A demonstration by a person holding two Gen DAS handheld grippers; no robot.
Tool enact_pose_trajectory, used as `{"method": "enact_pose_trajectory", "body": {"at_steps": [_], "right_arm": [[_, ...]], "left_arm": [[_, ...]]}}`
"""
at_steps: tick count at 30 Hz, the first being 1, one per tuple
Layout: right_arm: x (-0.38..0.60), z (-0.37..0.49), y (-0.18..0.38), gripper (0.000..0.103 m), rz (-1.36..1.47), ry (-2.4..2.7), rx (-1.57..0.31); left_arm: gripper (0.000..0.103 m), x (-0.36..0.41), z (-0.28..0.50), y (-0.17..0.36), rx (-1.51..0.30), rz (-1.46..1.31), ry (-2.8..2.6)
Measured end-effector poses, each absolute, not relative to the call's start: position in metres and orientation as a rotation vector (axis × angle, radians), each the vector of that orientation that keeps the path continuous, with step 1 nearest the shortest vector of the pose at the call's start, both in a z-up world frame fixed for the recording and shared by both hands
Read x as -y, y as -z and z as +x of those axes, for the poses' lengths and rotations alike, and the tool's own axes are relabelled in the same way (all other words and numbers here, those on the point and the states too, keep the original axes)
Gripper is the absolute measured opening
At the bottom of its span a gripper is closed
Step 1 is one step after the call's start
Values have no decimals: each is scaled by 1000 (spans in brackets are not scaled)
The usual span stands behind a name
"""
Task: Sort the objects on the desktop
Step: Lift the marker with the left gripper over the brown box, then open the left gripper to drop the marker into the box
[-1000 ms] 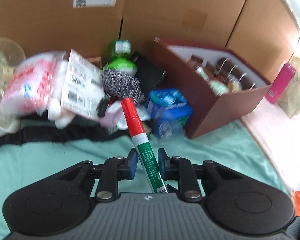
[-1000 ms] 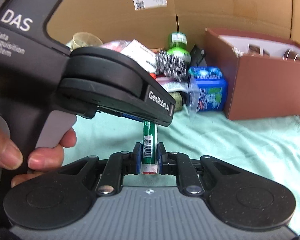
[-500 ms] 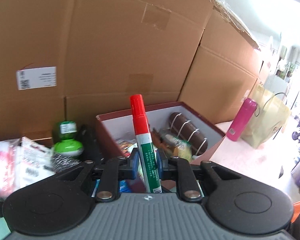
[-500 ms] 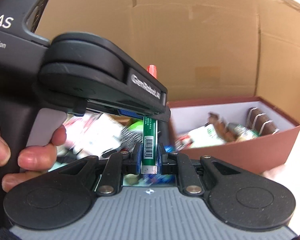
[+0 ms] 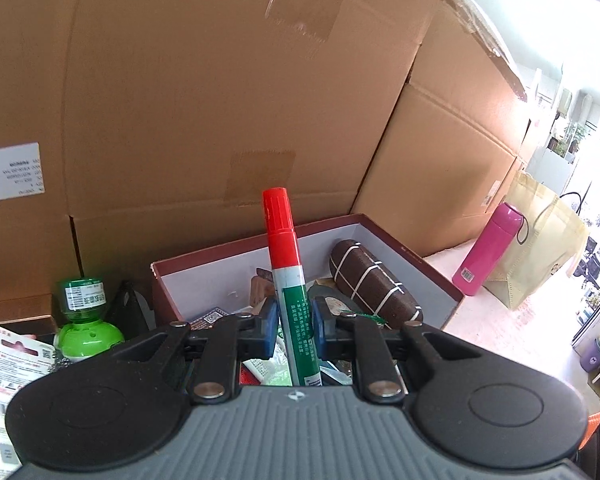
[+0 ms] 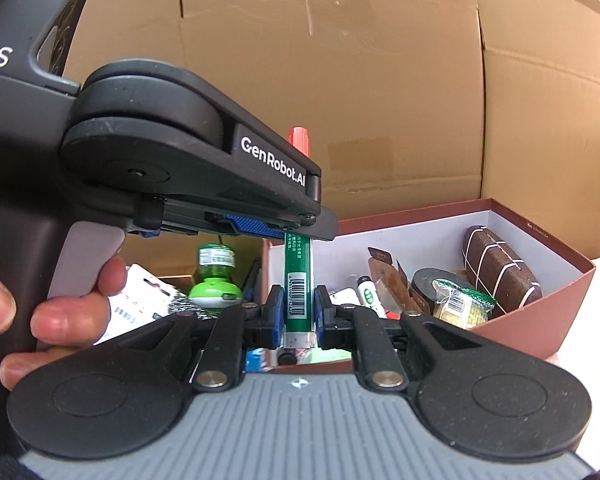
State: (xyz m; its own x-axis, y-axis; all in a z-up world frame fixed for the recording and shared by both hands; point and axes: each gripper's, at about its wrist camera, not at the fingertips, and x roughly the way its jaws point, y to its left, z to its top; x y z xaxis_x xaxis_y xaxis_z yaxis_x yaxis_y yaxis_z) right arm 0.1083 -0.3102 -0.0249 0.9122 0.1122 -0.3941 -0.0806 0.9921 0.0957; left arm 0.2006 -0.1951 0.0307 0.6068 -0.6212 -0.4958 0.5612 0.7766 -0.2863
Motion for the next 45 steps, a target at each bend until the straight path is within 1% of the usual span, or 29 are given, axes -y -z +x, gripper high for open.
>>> {"method": "enact_pose_trajectory", "body": {"at_steps": [10,11,12,13,14,15,16,17,18,21,25,33,35,45], "right_arm": [[314,135,47,14,95,-109,-477],[313,136,48,15,81,-101,-470],[311,136,48,15,71,-99,-464],[311,137,49,17,66,-98,-465],[312,138,50,26,67,-95,-469],[312,138,50,34,67,-92,-463],[313,138,51,51,67,-82,-456],[314,137,51,57,68,-70,-450],[314,136,50,58,69,-64,-445],[314,133,48,68,74,-44,-439],[313,125,44,90,62,-13,-411],[310,116,40,92,53,-29,-420],[308,114,39,96,52,-28,-419],[295,88,29,96,32,-32,-408]], "left_arm": [[18,199,225,-7,-664,-116,674],[21,197,225,-8,-651,-115,669],[41,196,223,-10,-631,-115,664],[58,195,221,-12,-616,-118,662],[88,192,218,-14,-600,-126,658],[100,189,214,-17,-573,-139,660],[100,185,210,-20,-540,-147,665],[101,182,206,-23,-516,-147,672],[103,181,203,-25,-506,-142,676],[103,179,197,-30,-521,-132,669],[103,177,186,-29,-524,-119,649],[103,172,168,-29,-503,-90,608],[103,170,164,-30,-497,-83,598],[103,158,135,-35,-489,-23,516]]}}
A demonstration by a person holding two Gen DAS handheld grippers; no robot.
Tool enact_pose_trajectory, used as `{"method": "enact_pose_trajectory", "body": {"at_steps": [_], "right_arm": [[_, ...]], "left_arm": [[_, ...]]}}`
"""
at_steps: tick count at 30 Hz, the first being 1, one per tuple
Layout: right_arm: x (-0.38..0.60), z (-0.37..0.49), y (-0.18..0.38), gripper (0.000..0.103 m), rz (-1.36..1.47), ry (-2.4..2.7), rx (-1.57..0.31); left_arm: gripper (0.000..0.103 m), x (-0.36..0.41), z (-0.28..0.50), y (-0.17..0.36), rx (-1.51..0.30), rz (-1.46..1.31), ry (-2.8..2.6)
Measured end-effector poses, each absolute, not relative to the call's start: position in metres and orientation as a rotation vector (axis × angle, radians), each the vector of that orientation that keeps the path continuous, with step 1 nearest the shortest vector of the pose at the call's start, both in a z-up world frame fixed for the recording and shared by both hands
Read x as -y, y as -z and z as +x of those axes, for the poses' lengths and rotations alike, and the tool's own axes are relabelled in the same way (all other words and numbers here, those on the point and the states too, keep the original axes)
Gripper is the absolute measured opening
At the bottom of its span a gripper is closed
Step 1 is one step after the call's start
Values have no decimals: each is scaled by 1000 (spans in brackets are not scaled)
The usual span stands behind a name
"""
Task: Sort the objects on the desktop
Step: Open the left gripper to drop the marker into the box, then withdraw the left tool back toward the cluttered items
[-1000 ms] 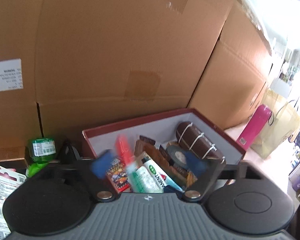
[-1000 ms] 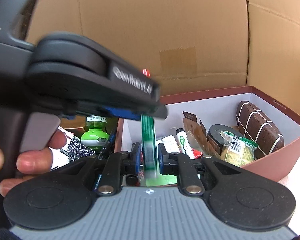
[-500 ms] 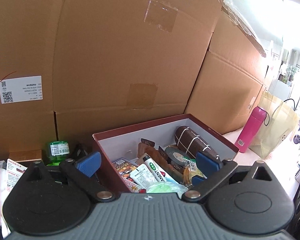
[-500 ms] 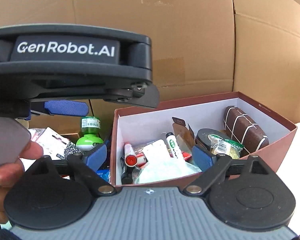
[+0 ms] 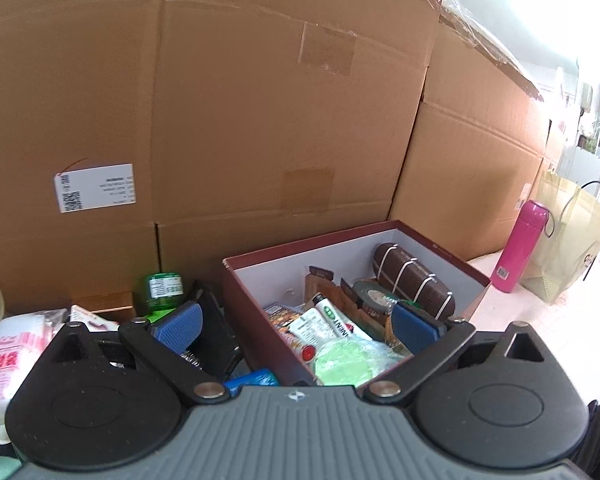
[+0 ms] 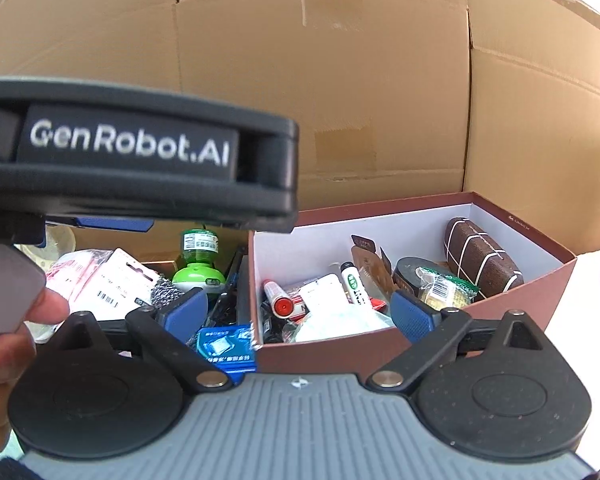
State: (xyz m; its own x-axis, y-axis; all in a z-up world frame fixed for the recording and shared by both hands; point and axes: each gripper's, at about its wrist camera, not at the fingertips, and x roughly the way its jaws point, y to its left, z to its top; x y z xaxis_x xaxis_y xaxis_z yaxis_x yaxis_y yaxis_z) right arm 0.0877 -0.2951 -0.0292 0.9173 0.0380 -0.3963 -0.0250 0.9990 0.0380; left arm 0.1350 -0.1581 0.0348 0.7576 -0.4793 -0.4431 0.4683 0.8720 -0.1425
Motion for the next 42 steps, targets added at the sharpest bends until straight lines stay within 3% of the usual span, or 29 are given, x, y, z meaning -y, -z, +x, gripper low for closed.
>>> {"method": "enact_pose_trajectory", "body": {"at_steps": [19,42], "right_arm": [[245,44,38,96,25,-124,-504],[184,21,75,96,5,-326,-594]], "left_arm": [[103,102,69,-16,-480,90,353],[103,36,41,27,-585,8,249]]}}
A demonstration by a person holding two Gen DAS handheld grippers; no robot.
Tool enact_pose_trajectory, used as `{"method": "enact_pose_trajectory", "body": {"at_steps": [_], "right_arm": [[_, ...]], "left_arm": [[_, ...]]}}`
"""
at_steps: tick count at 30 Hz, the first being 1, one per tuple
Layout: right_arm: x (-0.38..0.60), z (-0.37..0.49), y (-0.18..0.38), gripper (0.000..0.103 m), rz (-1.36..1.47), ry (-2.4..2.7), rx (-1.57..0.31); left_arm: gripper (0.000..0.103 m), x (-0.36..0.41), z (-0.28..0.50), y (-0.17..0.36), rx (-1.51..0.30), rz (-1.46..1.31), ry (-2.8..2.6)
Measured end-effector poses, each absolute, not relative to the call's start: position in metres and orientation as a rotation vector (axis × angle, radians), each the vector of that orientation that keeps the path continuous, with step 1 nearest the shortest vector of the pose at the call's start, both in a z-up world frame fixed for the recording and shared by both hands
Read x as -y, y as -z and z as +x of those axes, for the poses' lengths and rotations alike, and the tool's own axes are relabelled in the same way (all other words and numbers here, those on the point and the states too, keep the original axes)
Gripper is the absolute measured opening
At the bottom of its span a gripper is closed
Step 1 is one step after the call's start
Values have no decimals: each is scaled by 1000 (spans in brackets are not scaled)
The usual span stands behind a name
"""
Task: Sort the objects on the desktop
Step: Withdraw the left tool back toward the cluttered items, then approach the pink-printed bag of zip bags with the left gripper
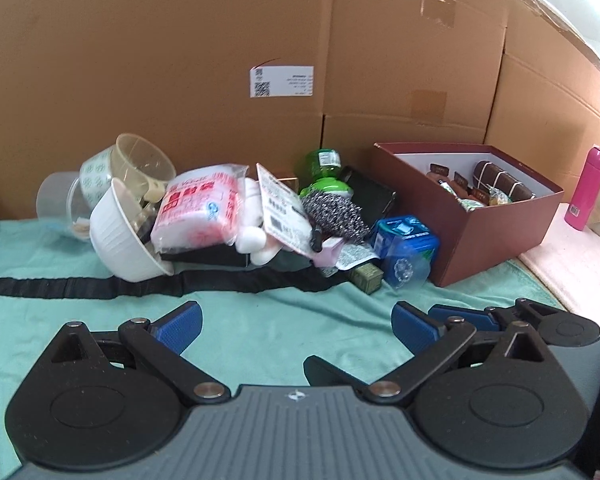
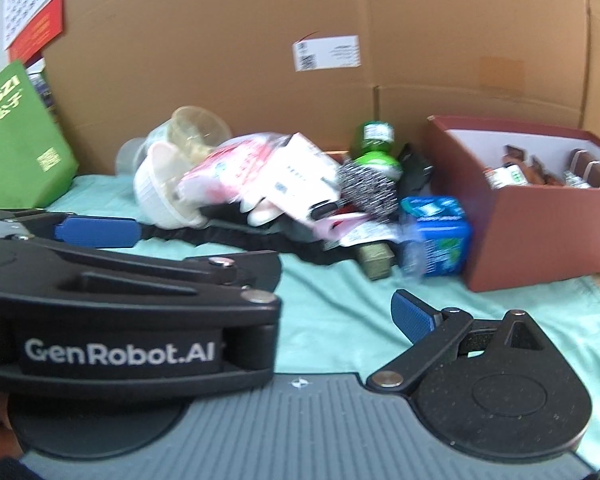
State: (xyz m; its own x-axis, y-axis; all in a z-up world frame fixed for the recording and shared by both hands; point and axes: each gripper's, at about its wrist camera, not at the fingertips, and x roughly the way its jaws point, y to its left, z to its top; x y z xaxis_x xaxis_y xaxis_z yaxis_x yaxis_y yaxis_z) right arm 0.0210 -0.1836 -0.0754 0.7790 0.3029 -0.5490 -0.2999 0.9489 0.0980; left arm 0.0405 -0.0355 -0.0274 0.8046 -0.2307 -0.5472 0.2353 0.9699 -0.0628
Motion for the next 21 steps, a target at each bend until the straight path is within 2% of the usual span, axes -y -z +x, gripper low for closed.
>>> {"method": "enact_pose_trajectory", "body": {"at_steps": [11,21], "right_arm": [[172,38,84,96,-14,-352,-590],[148,73,73,95,-71,-419,-487]], "left_arm": [[103,2,60,25,-572,-47,196],[101,-22,110,11,-533,-94,187]]}}
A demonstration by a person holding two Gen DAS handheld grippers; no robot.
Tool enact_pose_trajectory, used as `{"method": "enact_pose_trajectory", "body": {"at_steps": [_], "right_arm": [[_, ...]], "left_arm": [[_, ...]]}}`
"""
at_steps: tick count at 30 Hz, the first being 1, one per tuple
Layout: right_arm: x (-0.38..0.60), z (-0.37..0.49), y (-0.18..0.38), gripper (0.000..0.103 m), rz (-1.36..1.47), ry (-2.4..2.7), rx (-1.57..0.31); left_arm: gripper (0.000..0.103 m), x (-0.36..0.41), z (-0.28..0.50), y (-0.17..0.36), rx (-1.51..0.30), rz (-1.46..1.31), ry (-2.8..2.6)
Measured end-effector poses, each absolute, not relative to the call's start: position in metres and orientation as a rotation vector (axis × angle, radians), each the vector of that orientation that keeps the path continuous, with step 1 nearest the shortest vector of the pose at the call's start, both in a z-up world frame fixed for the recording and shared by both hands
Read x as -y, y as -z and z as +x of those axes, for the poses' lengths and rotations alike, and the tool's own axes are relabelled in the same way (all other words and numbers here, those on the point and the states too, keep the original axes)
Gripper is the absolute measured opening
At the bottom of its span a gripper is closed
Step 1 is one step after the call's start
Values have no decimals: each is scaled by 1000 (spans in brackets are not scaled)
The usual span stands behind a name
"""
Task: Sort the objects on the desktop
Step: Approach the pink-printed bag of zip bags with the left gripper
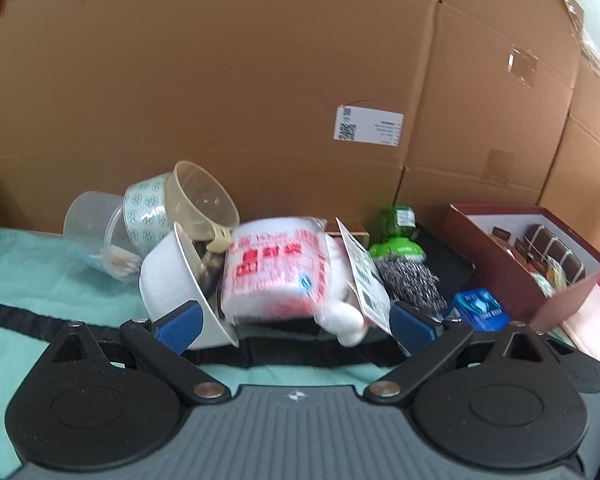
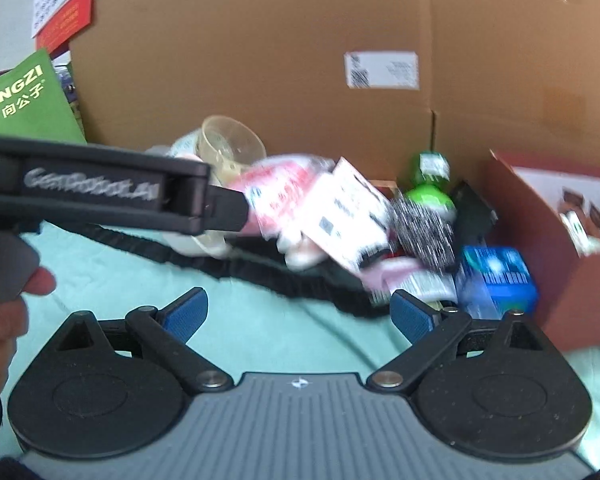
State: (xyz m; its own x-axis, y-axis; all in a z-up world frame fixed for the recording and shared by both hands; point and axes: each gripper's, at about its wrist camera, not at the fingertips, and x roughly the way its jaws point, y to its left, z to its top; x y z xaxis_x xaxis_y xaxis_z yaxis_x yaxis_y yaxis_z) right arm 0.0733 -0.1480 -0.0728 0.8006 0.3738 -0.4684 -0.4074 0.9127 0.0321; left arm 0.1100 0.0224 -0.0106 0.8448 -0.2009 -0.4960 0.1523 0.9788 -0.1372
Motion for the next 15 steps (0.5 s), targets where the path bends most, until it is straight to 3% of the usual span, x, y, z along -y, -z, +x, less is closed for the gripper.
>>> {"method": "enact_pose_trajectory", "body": {"at_steps": [4,6,11,15], "right_arm": [[136,95,67,82,-103,-461,-447],[130,107,66,81,-113,-471,-442],[119,131,68,67,-142,-515,-431],[110,143,69,65,-168,-546,-409]], "left_arm": [[94,-31,136,11,-554,-144,206],[91,-33,148,13,-572,-162,216],[85,-37,167,19,-585,-163,216],[84,-38,174,16,-559,-144,226]]}}
